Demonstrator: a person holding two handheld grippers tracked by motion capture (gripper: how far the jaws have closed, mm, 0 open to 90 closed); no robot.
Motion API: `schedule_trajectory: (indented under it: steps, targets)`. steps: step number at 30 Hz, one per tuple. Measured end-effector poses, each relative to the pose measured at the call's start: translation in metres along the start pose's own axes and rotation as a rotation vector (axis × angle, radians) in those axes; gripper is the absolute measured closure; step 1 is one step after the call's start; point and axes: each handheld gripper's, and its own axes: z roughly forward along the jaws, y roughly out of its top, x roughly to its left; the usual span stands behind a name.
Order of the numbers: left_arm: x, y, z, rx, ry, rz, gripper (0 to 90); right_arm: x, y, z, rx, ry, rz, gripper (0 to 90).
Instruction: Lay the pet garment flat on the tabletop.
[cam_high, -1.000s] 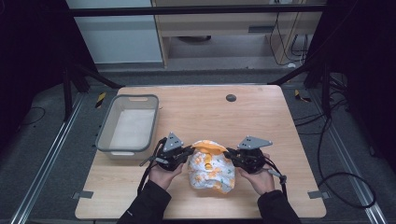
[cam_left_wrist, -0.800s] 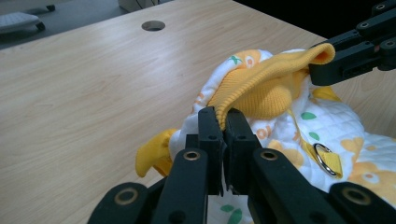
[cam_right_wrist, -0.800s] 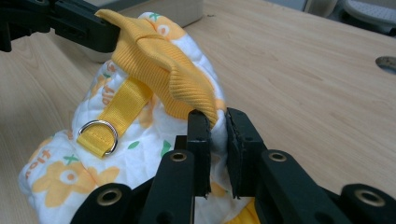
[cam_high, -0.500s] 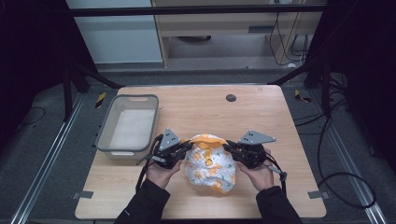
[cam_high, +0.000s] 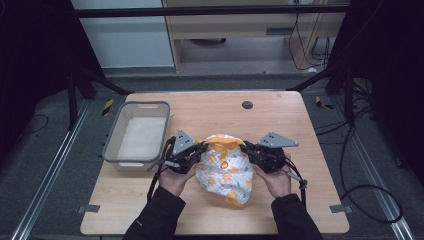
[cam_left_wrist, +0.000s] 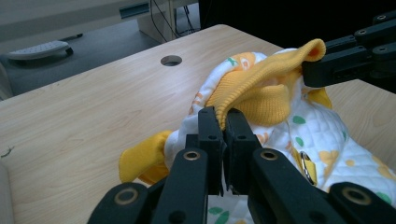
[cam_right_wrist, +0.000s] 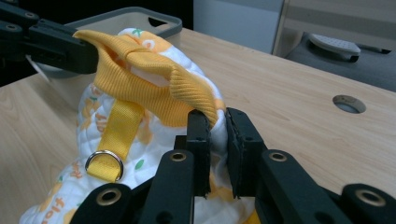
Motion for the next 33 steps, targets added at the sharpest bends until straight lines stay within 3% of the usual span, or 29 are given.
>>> schedule_trajectory:
  steps: [9,17,22,26,27,30,31,33]
  targets:
    - [0.000,0.019,0.010,-0.032,0.047,0.014,86.9,-0.011,0.011,0.007,-0.059,-0.056,0.035,80.0]
    - [0.002,0.030,0.029,-0.044,0.098,0.025,86.8,-0.025,0.015,0.020,-0.096,-0.110,0.059,79.9]
    - [0.010,0.036,0.048,-0.065,0.125,-0.016,86.8,-0.034,0.017,0.035,-0.122,-0.165,0.079,79.5]
    - [0.022,0.042,0.072,-0.069,0.173,-0.066,86.0,-0.039,0.020,0.052,-0.116,-0.257,0.067,77.0]
    - [0.025,0.043,0.078,-0.064,0.181,-0.074,84.3,-0.041,0.021,0.057,-0.109,-0.286,0.055,72.5]
    - [0.034,0.044,0.085,-0.098,0.185,-0.123,63.5,-0.047,0.023,0.071,-0.070,-0.368,0.031,59.1]
    - [0.037,0.044,0.084,-0.100,0.177,-0.140,60.4,-0.050,0.023,0.073,-0.055,-0.394,0.021,56.8]
    - [0.040,0.043,0.079,-0.098,0.167,-0.161,54.6,-0.054,0.022,0.072,-0.051,-0.407,0.041,53.3]
